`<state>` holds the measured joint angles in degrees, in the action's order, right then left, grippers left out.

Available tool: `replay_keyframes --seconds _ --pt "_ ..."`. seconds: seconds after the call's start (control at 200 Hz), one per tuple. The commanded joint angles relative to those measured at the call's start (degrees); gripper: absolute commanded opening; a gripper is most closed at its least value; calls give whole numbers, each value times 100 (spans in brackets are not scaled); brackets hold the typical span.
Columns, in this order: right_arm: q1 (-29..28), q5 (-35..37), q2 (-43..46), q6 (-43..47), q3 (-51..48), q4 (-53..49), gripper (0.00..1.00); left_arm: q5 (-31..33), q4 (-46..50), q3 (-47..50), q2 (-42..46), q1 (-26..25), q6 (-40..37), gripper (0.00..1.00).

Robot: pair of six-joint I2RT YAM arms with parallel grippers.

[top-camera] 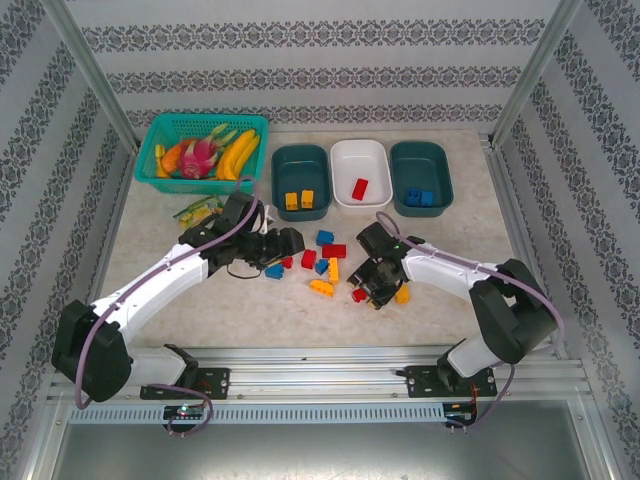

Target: Sort the legos into containers by color

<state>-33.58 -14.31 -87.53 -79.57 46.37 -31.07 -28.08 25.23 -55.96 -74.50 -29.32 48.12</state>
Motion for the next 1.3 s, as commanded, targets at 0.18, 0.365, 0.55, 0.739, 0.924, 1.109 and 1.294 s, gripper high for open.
replay_keyframes --seconds 0.18,0.365,0.55,0.739,0.924,1.109,1.294 --pt "27 188 -96 -10 221 -91 20 65 -150 43 277 -89 -61 70" --pt "159 1083 164 1233 1411 -1161 12 232 -159 -266 243 -87 154 70" --pt "885 1612 -283 2875 2880 -1467 12 255 -325 -1141 -367 203 474 70" --pt "1342 1654 -1828 4151 4747 -1433 12 115 -603 -2186 -1408 523 581 70" --pt "1592 2142 -3360 4336 6600 -2487 12 123 -582 -2950 -2139 570 440 70" --pt "1644 2320 -4150 4234 7115 -2666 13 40 -666 -3196 -2495 570 400 70" --pt "1699 2042 -4738 4169 7595 -2802 22 -38 -695 -3178 -2601 568 418 70"
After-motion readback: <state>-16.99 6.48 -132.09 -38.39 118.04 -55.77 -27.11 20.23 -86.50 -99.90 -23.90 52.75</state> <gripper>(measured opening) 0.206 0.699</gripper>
